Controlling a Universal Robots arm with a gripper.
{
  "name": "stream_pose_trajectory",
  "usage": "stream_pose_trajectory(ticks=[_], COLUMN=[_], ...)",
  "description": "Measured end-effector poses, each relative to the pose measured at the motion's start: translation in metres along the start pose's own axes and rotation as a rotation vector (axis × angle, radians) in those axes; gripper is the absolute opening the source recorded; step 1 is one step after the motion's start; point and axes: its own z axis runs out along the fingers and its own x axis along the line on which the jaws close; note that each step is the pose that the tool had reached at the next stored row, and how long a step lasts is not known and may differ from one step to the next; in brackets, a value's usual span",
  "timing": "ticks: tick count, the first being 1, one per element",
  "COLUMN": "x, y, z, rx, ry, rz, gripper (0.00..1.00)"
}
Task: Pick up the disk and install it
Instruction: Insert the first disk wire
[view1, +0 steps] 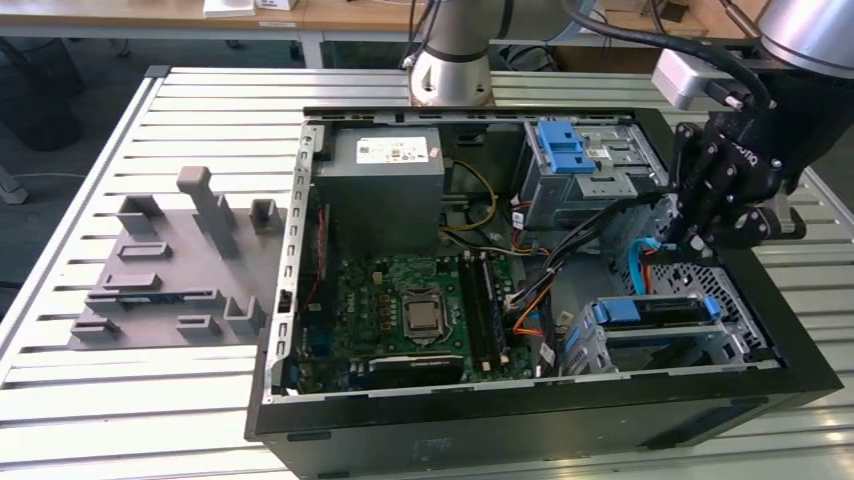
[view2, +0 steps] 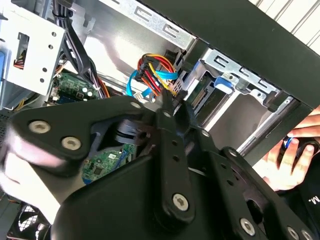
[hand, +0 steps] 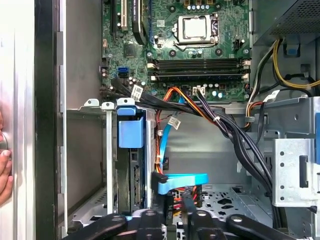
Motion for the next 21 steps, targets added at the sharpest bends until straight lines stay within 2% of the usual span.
stream_pose_trajectory(ticks=[1,2,3,5,9,14,16,20,21], x=[0.0000,-0.0001,0.0000,-0.0001,0.0021,0.0099,0.0131,0.0173,0.0184], y=[-0.0003,-0.0007,-0.0014,-0.0024,-0.0031,-0.0035,-0.0037,-0.0039,-0.0041], z=[0.0000,0.0001,0.0001,0.0001,0.0002,0.0014,0.0026,0.0053,0.0062], rx=[-0.0001,-0.0007,-0.0026,-0.0070,-0.0081,-0.0110,-0.0160,-0.0328,-0.0338], ry=[0.0000,-0.0002,-0.0002,-0.0001,-0.0001,-0.0010,-0.0023,-0.0048,-0.0052], rz=[0.000,0.000,0.000,0.000,0.000,0.001,0.001,0.001,0.001], gripper=[0.24,0.24,0.17,0.17,0.17,0.17,0.17,0.17,0.17])
